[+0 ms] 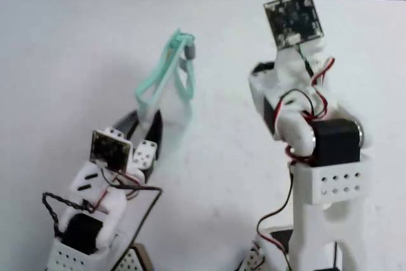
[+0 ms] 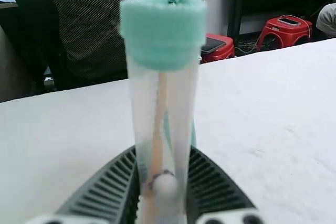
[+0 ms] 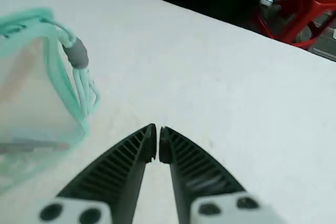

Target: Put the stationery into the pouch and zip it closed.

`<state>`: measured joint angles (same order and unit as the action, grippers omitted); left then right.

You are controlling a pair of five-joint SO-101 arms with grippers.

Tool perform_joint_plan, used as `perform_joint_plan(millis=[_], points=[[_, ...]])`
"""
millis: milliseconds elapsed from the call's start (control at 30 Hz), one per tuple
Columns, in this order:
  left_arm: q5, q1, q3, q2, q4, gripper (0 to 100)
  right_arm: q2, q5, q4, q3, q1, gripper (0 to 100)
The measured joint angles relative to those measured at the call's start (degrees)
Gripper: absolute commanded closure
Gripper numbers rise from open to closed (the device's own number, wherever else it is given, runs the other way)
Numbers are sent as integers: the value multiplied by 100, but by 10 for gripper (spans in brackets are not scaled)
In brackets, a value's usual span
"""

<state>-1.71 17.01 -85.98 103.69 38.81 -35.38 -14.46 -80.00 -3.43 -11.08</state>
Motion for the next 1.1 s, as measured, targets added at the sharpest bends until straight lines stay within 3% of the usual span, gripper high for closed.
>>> perform_joint_plan(millis=[167,300,500,700,900,1100], points=[[-18,765,-9,0,-141,976,-651,-44,0,-818,62,981],[-545,1503,-9,0,-571,976,-1591,-176,255,-1626,607,981],[-1081,1925,-9,0,-554,976,-3481,-1284,1055,-3270,1442,974],[-1125,1925,-9,0,44,976,-4844,-1618,1468,-4958,1758,810],[-1125,1925,-9,0,114,976,-5864,-1389,1451,-5609,1565,790],[-1125,1925,-9,0,132,976,-6136,-571,1196,-5899,202,790]])
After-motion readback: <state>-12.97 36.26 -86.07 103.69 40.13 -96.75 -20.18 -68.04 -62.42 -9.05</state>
